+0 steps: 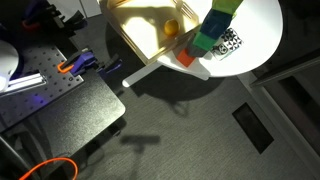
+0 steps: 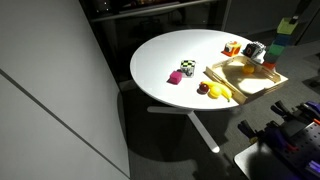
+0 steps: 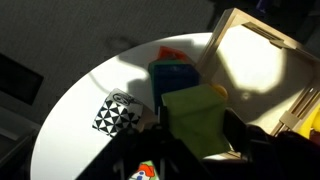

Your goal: Put the yellow block in the box.

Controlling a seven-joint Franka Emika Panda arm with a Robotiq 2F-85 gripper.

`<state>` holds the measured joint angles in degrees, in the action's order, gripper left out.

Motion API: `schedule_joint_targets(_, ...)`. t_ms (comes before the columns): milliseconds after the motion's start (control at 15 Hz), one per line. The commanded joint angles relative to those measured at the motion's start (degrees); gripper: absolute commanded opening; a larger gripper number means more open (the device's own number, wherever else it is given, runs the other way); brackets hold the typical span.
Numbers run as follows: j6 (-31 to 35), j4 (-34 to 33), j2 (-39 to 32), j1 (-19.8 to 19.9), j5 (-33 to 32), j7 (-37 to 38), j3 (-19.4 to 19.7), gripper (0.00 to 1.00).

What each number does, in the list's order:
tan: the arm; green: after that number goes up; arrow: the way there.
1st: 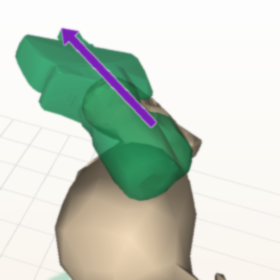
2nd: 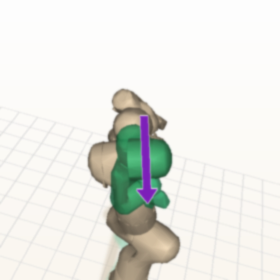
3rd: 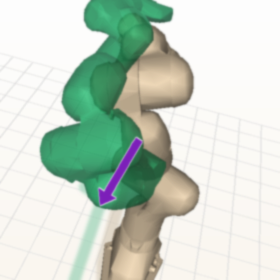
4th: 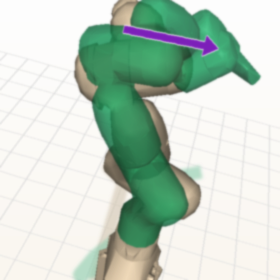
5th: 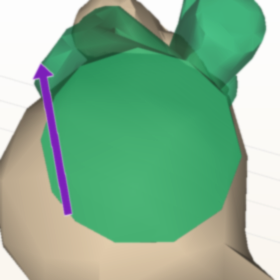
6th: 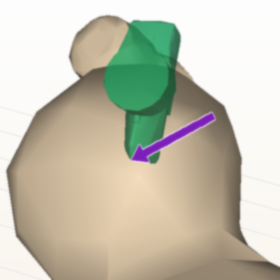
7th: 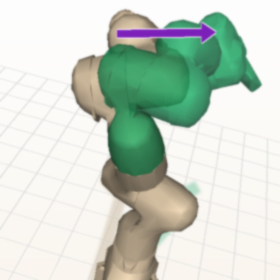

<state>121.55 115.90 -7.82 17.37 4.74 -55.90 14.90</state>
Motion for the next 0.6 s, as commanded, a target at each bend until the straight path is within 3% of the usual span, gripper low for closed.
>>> schedule_joint_targets(0, -0.7, 0.8, 2.5, -1.2, -1.5, 3.9, -1.3, 0.31)
schedule_joint_targets(533, -0.8, 5.7, 5.0, -4.7, -1.6, 7.4, -4.2, 0.31)
